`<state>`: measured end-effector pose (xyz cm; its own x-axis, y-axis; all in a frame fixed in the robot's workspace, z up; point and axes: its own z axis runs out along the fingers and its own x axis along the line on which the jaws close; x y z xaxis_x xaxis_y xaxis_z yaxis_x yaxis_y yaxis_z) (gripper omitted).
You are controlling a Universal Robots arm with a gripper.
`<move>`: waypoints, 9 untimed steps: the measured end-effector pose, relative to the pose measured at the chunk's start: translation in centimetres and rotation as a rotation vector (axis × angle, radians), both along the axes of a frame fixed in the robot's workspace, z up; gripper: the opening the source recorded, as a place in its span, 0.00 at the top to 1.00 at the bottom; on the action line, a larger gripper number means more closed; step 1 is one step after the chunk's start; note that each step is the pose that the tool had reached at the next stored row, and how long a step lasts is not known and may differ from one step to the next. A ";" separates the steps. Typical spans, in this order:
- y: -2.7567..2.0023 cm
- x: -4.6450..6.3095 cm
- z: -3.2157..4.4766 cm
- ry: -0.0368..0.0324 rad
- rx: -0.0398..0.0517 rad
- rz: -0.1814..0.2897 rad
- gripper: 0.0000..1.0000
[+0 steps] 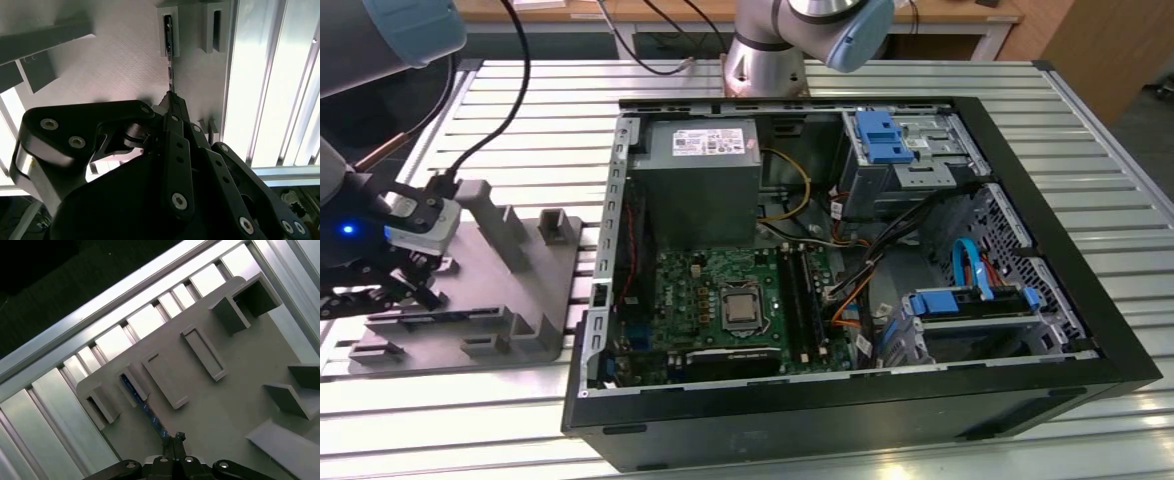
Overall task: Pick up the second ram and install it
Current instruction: 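Pick up the second ram and move it above second insertion slot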
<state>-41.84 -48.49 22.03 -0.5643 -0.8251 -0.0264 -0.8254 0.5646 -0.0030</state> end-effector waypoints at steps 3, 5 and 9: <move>0.00 0.0 0.00 0.0000 0.0000 0.016 0.90; 0.00 0.0 0.00 0.0001 0.0000 0.027 0.90; 0.00 0.0 0.00 0.0000 -0.0001 0.049 0.90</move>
<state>-41.84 -48.49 22.03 -0.5230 -0.8519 -0.0263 -0.8522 0.5233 -0.0030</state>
